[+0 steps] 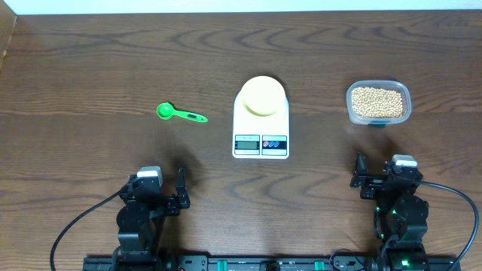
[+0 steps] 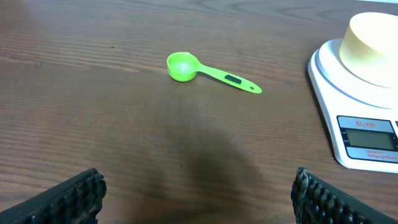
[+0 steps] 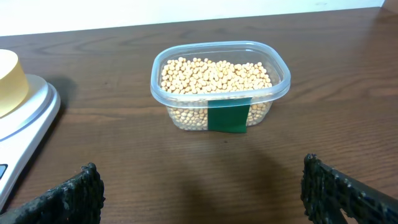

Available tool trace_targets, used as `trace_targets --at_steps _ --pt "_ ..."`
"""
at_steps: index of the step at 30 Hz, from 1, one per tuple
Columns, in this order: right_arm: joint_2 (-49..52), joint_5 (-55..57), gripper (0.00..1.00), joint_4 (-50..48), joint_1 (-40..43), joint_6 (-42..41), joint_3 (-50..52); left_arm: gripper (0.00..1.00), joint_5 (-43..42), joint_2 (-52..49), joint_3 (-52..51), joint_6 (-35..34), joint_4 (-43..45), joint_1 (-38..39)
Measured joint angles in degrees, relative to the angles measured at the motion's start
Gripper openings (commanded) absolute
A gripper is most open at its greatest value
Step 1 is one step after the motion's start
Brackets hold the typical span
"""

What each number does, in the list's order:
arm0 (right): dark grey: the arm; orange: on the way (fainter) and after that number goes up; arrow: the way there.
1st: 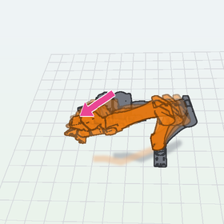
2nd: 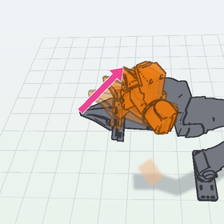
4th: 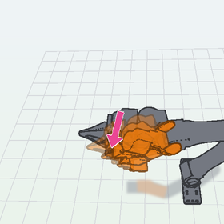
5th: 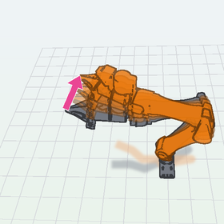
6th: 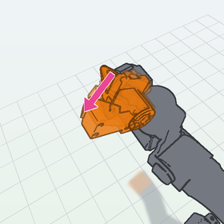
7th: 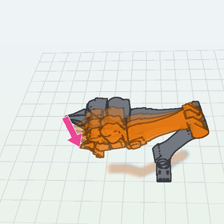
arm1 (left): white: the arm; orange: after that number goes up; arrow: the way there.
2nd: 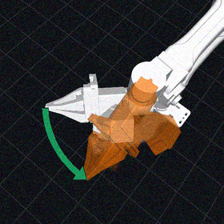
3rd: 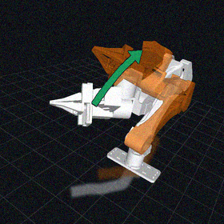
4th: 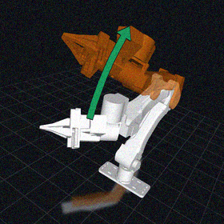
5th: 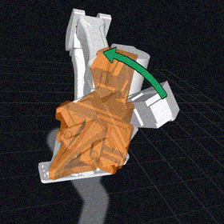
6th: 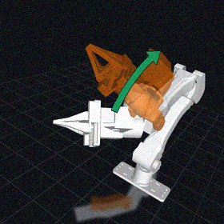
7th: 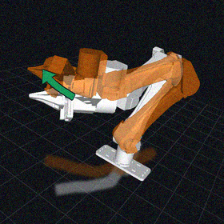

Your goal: Scoop item into bowl and weigh 50g on scale

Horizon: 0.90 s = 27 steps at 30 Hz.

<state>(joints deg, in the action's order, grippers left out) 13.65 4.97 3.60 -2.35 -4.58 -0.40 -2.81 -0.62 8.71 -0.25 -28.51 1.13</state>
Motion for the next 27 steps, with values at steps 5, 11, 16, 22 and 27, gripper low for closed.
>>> trace_targets --at_steps 5,11,16,22,27 --pt "0.0 0.0 0.99 0.0 0.0 0.0 0.0 0.98 0.0 0.0 0.0 0.0 0.0 0.0" --pt "0.0 0.0 0.99 0.0 0.0 0.0 0.0 0.98 0.0 0.0 0.0 0.0 0.0 0.0" --pt "0.0 0.0 0.99 0.0 0.0 0.0 0.0 0.98 0.0 0.0 0.0 0.0 0.0 0.0" --pt "0.0 0.0 0.99 0.0 0.0 0.0 0.0 0.98 -0.8 0.0 0.0 0.0 0.0 0.0" --pt "0.0 0.0 0.99 -0.5 0.0 -2.7 0.0 0.98 -6.1 0.0 0.1 -1.7 -0.1 0.0"
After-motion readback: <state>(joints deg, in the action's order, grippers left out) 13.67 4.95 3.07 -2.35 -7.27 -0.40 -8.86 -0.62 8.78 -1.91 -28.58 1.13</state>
